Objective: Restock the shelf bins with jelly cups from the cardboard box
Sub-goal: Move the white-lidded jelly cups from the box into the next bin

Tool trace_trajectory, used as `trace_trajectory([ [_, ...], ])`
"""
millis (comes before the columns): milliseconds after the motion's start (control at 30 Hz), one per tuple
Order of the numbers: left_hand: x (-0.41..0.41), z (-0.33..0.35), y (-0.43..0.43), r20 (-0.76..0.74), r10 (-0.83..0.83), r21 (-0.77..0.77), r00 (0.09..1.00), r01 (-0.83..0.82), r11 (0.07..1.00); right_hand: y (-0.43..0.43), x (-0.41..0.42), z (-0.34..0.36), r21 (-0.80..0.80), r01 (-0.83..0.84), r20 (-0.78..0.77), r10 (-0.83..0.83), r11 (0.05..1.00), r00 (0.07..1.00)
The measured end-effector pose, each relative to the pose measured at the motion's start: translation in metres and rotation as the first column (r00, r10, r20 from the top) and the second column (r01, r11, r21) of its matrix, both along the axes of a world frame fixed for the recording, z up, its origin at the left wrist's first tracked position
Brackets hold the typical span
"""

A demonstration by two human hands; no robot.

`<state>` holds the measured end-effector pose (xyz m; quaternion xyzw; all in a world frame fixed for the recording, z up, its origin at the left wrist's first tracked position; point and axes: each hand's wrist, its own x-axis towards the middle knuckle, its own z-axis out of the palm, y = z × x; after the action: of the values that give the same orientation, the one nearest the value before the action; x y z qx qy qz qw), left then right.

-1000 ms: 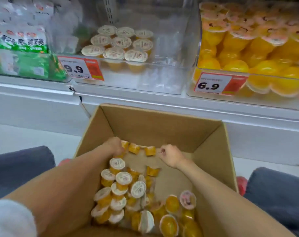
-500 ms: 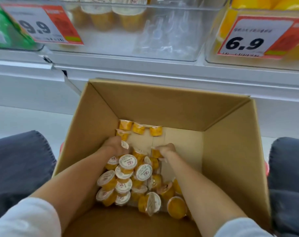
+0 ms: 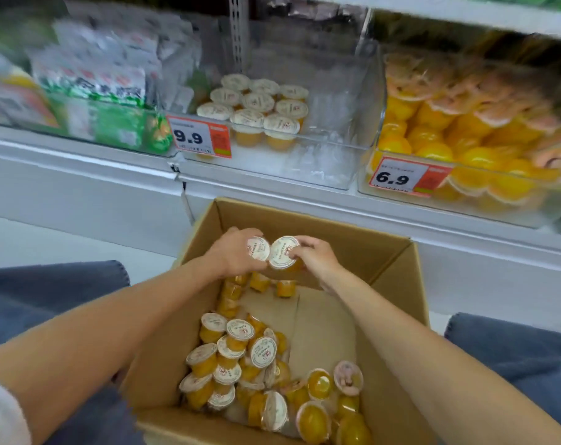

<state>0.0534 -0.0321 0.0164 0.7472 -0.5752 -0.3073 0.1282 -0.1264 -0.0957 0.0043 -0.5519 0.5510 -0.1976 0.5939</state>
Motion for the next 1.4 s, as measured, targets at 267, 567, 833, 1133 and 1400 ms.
trace_trajectory([
  [267,0.037,0.180,-0.013,0.077,-0.006,-0.286,0.997,0.027,0.958,-0.017,0.031,0.158,-0.405,-0.090,0.001,0.099,0.910,0.995],
  [567,0.073,0.233,-0.121,-0.168,0.104,-0.128,0.980,-0.126,0.984,-0.119,0.070,0.219,-0.250,0.116,-0.001,-0.120,0.961,0.993],
  [833,0.091,0.185,-0.157,0.123,-0.062,0.188,0.991,0.038,0.981,-0.145,0.090,0.174,0.023,-0.158,-0.277,0.158,0.987,0.948],
  [1133,0.101,0.164,-0.158,0.251,-0.026,-0.035,0.968,0.036,0.999,-0.146,0.094,0.165,-0.149,-0.215,-0.446,0.129,0.965,0.886],
  [1400,0.099,0.168,-0.162,0.349,-0.095,0.235,0.932,0.011,0.972,-0.138,0.098,0.167,-0.102,-0.244,-0.448,0.175,0.964,0.877],
])
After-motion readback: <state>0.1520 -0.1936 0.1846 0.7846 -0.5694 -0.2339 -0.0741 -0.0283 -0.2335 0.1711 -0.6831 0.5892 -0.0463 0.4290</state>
